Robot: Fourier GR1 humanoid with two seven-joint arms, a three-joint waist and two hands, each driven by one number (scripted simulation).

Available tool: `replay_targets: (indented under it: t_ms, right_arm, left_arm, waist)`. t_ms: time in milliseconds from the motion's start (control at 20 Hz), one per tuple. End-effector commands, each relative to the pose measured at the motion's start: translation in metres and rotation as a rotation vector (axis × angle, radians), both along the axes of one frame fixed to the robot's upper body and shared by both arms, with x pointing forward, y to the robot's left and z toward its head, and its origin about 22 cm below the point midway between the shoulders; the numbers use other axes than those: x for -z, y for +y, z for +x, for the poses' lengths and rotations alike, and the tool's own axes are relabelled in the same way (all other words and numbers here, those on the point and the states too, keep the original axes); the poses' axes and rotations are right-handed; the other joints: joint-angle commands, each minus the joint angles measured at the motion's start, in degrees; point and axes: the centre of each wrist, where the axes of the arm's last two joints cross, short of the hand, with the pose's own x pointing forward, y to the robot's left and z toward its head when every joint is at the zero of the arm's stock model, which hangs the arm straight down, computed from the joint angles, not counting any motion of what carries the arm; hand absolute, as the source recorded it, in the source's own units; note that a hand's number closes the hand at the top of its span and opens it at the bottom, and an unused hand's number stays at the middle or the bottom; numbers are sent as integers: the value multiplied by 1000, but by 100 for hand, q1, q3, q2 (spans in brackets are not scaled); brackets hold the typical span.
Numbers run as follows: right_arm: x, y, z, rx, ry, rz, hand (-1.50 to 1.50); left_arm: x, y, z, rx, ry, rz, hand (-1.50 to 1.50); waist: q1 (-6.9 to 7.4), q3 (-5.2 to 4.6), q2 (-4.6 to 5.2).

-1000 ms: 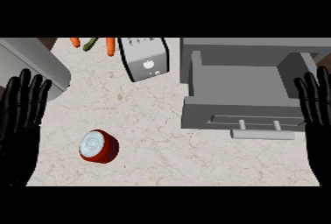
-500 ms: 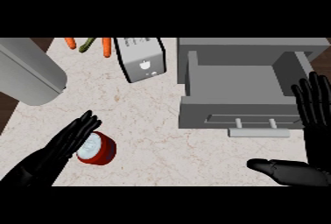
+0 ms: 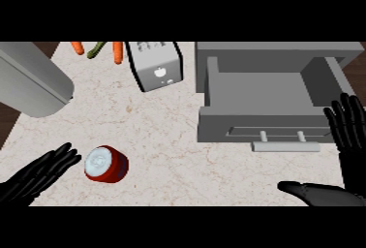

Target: Pick up the can, place it into the drawer and close the drawer

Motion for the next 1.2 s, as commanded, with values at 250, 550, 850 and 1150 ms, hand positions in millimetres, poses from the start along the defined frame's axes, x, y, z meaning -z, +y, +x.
replay_targets:
  t_ms: [250, 550, 850, 1150]
  right_arm:
    - [13, -21, -26, 16, -1, 11, -150]
    - [24, -14, -28, 1, 0, -16, -150]
    - [17, -19, -32, 18, 6, -9, -150]
    - [15, -26, -48, 32, 10, -9, -150]
  left_arm:
    - [1, 16, 4, -44, 68, -21, -150]
    - [11, 22, 26, -76, 88, 11, -150]
    - [33, -6, 17, -71, 85, 7, -150]
    - [55, 23, 23, -71, 117, 33, -150]
  waist:
    - [-27, 1, 0]
    - [-37, 1, 6]
    - [-22, 0, 1]
    - [-31, -1, -1]
